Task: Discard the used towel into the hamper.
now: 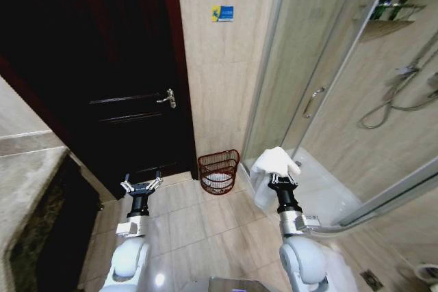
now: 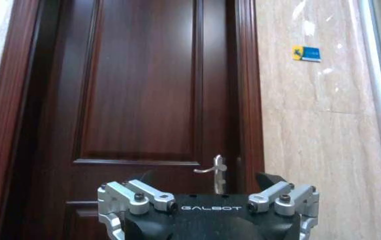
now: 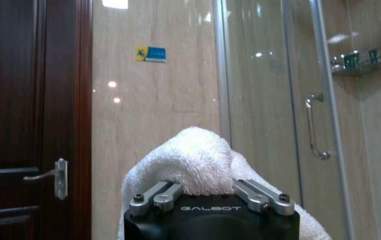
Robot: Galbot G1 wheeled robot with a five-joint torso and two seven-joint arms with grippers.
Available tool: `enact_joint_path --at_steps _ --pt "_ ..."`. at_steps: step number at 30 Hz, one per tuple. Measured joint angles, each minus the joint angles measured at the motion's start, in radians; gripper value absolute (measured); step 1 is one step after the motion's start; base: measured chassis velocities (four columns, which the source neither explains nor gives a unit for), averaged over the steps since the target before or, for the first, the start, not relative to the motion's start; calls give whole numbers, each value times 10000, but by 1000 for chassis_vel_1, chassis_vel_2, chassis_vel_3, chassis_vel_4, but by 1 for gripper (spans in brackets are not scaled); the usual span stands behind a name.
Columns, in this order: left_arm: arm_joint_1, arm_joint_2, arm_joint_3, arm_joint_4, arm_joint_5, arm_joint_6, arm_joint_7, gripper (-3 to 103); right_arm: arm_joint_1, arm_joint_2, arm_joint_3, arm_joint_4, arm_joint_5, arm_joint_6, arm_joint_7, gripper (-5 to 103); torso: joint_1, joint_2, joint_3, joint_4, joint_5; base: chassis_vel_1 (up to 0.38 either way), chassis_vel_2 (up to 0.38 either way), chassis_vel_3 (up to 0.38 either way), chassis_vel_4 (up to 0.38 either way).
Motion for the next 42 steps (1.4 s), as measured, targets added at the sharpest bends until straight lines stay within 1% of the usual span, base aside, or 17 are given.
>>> enact_joint_path --at_steps 3,15,29,42 --pt "4 -5 11 -29 8 -1 1 100 94 -29 108 -69 -49 47 -146 10 0 0 1 -2 2 0 0 0 0" --pt "27 17 -53 -37 -1 2 4 100 249 -16 87 -97 15 0 -179 10 -1 0 0 -3 2 -29 -8 20 11" --pt "51 -13 -13 -13 -8 2 -3 100 301 -43 134 -132 71 -81 -180 10 1 0 1 -4 1 -91 104 96 -101" --pt "122 -61 6 -190 -58 335 -55 100 325 -49 179 -5 64 -216 -85 10 0 0 1 -2 3 -110 128 128 -115"
